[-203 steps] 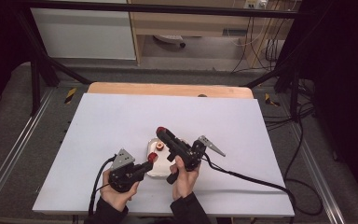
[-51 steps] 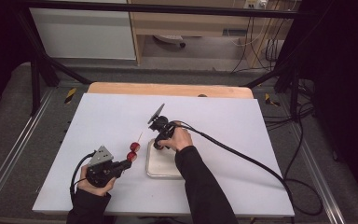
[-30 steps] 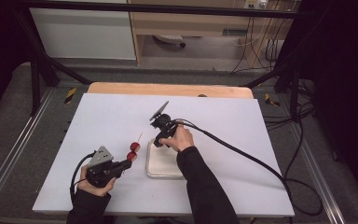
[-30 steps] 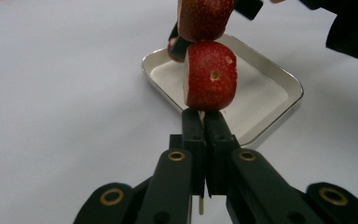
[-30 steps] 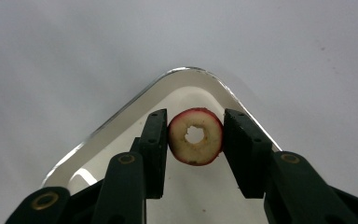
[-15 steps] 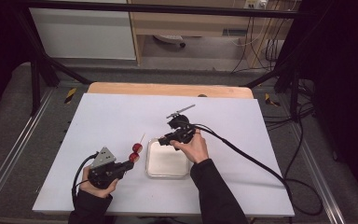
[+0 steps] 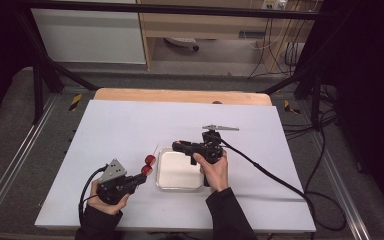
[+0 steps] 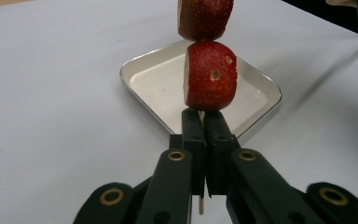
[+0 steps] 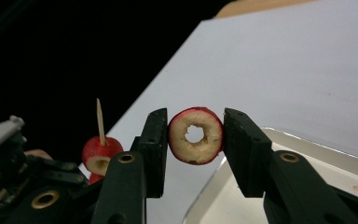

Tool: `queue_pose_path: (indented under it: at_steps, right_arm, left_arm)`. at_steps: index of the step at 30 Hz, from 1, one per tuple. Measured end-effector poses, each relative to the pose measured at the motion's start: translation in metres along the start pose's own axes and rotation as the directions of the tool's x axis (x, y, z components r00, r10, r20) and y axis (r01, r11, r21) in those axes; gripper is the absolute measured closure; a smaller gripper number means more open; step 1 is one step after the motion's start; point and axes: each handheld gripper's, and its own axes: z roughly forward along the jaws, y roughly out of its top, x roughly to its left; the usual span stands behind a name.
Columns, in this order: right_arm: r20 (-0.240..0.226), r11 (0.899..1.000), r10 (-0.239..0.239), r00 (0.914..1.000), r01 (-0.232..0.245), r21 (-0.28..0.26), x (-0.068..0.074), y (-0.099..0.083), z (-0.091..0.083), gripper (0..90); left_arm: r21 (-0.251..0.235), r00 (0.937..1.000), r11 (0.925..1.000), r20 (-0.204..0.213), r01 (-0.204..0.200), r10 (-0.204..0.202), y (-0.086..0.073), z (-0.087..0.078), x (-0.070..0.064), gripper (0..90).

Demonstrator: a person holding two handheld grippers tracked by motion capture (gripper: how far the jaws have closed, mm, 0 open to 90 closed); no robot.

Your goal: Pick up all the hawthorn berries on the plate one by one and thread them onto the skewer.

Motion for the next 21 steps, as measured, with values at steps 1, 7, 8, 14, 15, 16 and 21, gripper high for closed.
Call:
queue_pose_path:
  at_steps: [1,7,8,14,15,16,21]
  right_arm:
    - [-0.001,1.0,0.006,1.0,-0.006,-0.027,0.001,-0.002,-0.001,61.7]
    - [-0.027,0.986,0.026,0.9993,-0.03,-0.162,0.006,-0.009,-0.006,61.7]
    - [-0.027,0.982,0.026,0.9993,-0.03,-0.186,0.007,-0.01,-0.006,61.7]
    - [-0.049,0.946,0.009,0.9987,-0.025,-0.322,0.013,-0.018,-0.003,61.7]
    - [-0.056,0.937,0.006,0.9984,-0.025,-0.349,0.014,-0.019,-0.003,61.7]
    - [-0.058,0.927,0.002,0.9983,-0.024,-0.375,0.015,-0.02,-0.003,61.8]
    - [-0.086,0.879,-0.016,0.9961,-0.027,-0.476,0.018,-0.026,-0.002,61.8]
  left_arm:
    - [-0.003,1.0,1.0,-0.003,0.001,-0.001,0.0,0.0,-0.001,88.4]
    - [-0.011,0.9996,0.9995,-0.002,0.028,-0.028,0.002,0.0,-0.008,88.4]
    - [-0.013,0.9994,0.9993,0.001,0.034,-0.034,0.002,0.0,-0.009,88.4]
    - [-0.017,0.9974,0.9975,0.02,0.069,-0.069,0.004,0.003,-0.018,88.4]
    - [-0.016,0.9968,0.997,0.026,0.076,-0.075,0.005,0.003,-0.019,88.4]
    - [-0.019,0.9964,0.9966,0.031,0.08,-0.08,0.005,0.003,-0.02,88.4]
    - [-0.025,0.9948,0.9951,0.038,0.096,-0.095,0.007,0.007,-0.024,88.4]
